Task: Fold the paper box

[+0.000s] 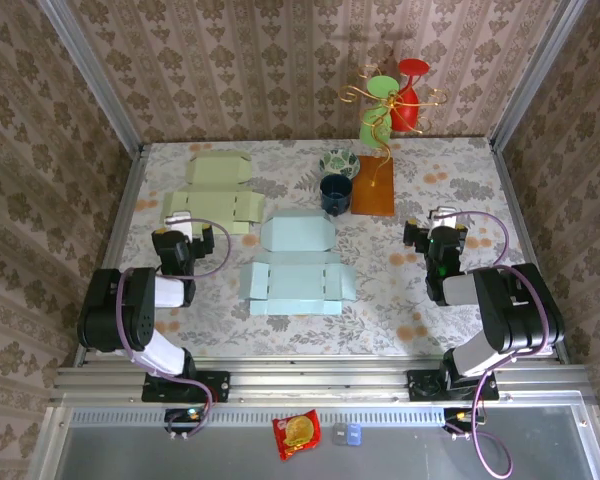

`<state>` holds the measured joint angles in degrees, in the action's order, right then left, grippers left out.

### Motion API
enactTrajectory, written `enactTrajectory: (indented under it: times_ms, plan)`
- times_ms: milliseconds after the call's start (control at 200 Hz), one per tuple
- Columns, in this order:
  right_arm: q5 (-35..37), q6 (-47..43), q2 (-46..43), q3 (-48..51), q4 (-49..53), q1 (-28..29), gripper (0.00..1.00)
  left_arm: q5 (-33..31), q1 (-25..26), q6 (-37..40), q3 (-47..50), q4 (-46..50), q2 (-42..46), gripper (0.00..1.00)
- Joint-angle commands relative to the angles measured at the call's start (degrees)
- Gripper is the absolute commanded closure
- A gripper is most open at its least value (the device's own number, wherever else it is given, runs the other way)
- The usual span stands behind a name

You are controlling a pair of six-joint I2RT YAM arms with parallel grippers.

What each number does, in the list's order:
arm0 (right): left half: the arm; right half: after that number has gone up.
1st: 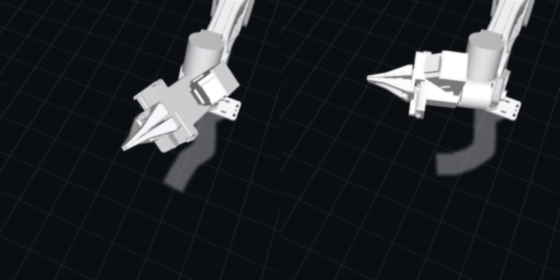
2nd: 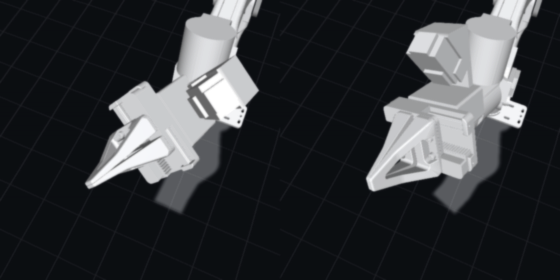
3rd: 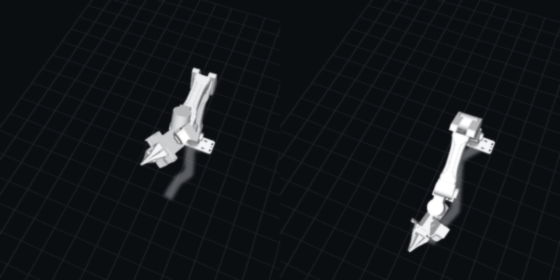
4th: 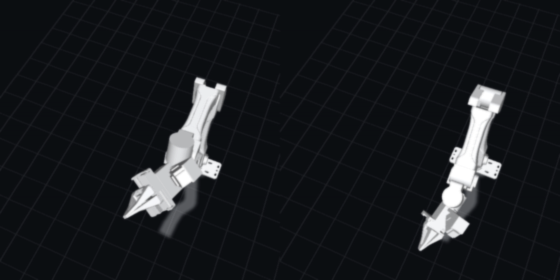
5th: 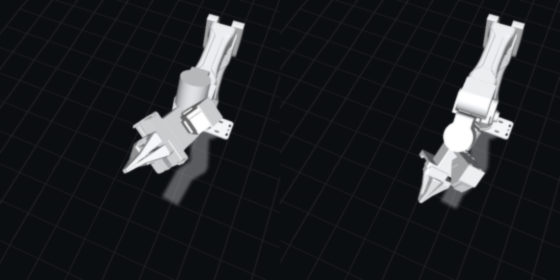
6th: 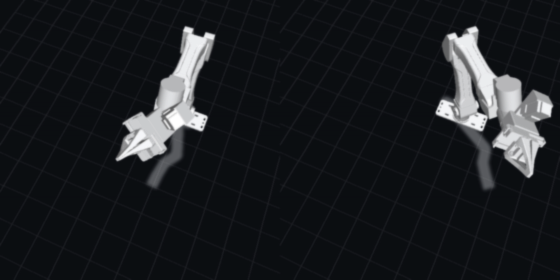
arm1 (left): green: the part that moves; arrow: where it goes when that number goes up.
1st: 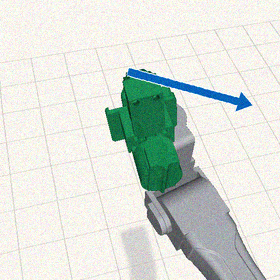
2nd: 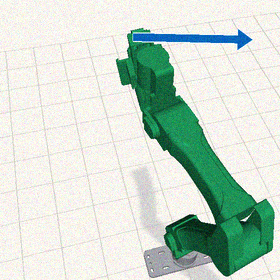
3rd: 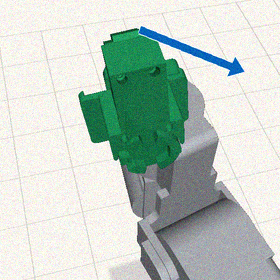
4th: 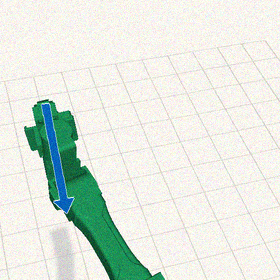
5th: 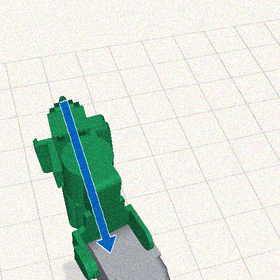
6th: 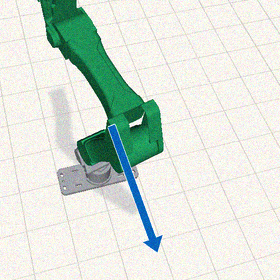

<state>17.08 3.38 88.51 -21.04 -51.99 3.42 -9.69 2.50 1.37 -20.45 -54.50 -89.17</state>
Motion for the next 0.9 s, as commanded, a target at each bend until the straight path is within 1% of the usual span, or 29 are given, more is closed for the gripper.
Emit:
enactTrajectory:
  times_ms: [0,810,850,895]
  plan:
    - [-0.7,0.4,-0.6,-1.0,0.1,-0.1,0.00,0.0,-0.3,1.0,-0.9,-0.6,-0.2,0.00]
    - [-0.8,0.4,-0.6,-1.0,0.2,-0.1,0.00,0.0,-0.3,1.0,-0.9,-0.5,-0.2,0.00]
    - [-0.9,0.4,-0.6,-0.9,-0.1,-0.1,0.00,0.1,-0.2,1.0,-0.7,-1.1,-0.1,0.00]
    - [-1.1,0.1,-1.2,-0.1,-1.5,-0.1,0.00,-0.4,0.1,1.1,0.7,-4.0,0.0,0.00]
